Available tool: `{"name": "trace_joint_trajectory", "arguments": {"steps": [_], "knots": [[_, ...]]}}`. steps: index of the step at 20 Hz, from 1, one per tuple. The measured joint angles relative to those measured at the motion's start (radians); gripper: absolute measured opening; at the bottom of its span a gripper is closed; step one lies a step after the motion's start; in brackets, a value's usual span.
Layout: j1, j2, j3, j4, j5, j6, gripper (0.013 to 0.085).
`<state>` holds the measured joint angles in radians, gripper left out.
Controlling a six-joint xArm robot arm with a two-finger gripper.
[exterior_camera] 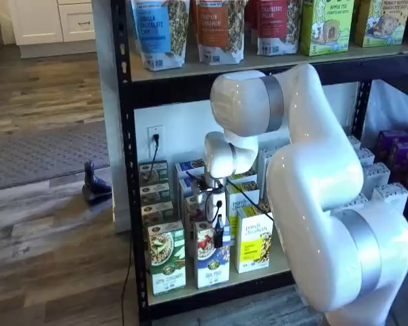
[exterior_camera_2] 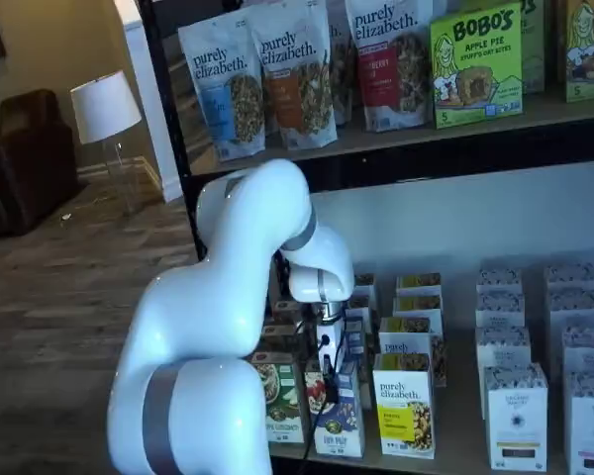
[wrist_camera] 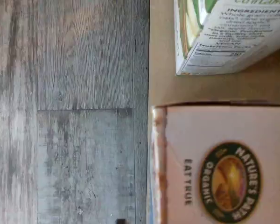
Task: Pick up the blue and white box that is on the bottom shelf, the second box from the left
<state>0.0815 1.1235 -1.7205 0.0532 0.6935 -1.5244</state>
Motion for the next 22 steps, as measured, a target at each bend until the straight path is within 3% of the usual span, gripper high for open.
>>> {"name": "trace_joint_trajectory", "arguments": {"steps": [1, 3, 17, 21, 22], "knots": [[0.001, 0.002, -0.002, 0.001, 0.001, 0.000, 0.0770], [0.003, 0.006, -0.009, 0.000, 0.005, 0.003, 0.0690], [0.020, 0.026, -0.021, -0.003, -0.005, 0.022, 0.0690], [0.022, 0.029, -0.026, -0.003, -0.002, 0.024, 0.0570], [0.022, 0.029, -0.026, -0.003, -0.002, 0.024, 0.0570]]}}
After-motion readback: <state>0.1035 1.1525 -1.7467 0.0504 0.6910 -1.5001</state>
